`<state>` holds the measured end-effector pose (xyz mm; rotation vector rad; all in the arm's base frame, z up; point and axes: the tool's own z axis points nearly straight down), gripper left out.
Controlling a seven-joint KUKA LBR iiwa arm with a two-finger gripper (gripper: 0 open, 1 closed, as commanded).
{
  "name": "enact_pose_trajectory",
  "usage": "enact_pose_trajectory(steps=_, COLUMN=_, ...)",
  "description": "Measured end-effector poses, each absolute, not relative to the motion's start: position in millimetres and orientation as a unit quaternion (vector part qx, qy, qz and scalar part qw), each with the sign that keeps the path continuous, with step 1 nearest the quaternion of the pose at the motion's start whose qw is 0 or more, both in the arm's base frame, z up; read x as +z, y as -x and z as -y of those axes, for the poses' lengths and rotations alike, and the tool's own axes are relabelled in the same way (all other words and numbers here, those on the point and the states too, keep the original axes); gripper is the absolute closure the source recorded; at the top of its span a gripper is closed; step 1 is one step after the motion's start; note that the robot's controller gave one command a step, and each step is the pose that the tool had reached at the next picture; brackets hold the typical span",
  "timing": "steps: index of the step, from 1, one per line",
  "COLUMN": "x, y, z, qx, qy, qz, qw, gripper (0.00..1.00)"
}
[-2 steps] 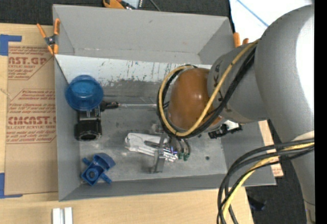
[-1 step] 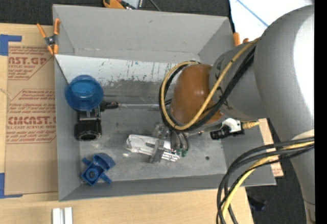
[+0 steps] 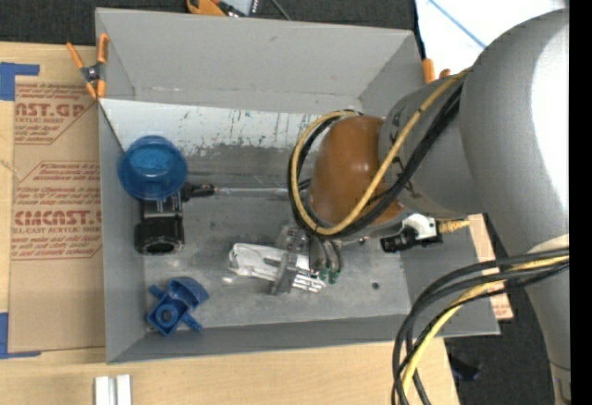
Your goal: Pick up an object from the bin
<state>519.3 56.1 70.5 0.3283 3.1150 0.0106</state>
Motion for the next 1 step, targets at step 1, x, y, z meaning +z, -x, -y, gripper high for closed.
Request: enact_pose_trajectory(steps=1, x=84.0, y=-515.7, z=-55.6, qx=0.002, qy=-0.105, qz=-0.994, qw=-0.001, gripper=1.0)
